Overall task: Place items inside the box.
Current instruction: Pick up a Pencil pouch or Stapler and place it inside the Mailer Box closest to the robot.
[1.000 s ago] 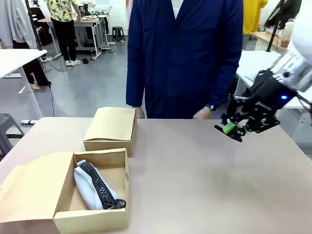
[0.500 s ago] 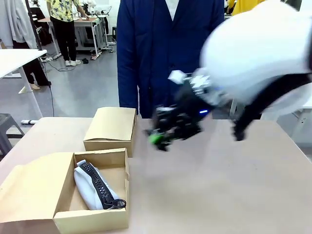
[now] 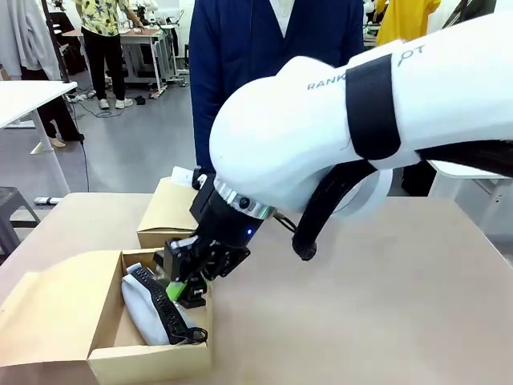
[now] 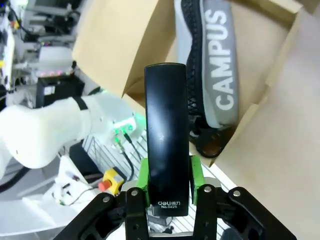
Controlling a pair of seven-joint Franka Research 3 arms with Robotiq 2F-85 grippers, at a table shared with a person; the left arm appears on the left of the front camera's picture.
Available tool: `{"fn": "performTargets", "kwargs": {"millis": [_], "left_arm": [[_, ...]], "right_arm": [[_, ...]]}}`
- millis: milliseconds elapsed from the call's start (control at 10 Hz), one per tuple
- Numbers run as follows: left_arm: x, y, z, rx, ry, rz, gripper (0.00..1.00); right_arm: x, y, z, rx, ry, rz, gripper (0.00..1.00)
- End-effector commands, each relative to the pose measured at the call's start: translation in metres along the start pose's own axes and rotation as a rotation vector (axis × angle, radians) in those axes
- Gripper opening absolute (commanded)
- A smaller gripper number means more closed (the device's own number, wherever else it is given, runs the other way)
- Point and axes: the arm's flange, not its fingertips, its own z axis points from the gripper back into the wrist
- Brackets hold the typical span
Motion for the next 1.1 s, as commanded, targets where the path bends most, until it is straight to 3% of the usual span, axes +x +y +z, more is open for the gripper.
{"fn": "performTargets", "kwargs": {"millis": [0,100,400,600,900,1000], "left_arm": [[0.0,-0.001,-0.001,-0.019,-0.019,-0.02,1.0],[0.0,-0.001,-0.001,-0.019,-0.019,-0.02,1.0],[0.0,-0.001,-0.001,-0.019,-0.019,-0.02,1.0],[0.0,-0.001,-0.001,-0.019,-0.019,-0.02,1.0],[0.0,-0.001,-0.001,-0.019,-0.019,-0.02,1.0],[0.0,-0.001,-0.001,-0.019,-0.019,-0.02,1.0]], "right_arm": [[-0.005,0.004,-0.011,0.002,0.034,0.034,0.37],[0.003,0.006,-0.028,-0.151,-0.036,-0.004,0.37],[0.024,0.009,-0.04,-0.252,-0.209,-0.014,0.37],[0.03,0.004,-0.047,-0.284,-0.167,-0.019,0.37],[0.033,0.0,-0.05,-0.297,-0.181,-0.02,0.37],[0.034,-0.002,-0.051,-0.284,-0.187,-0.019,0.57]]}}
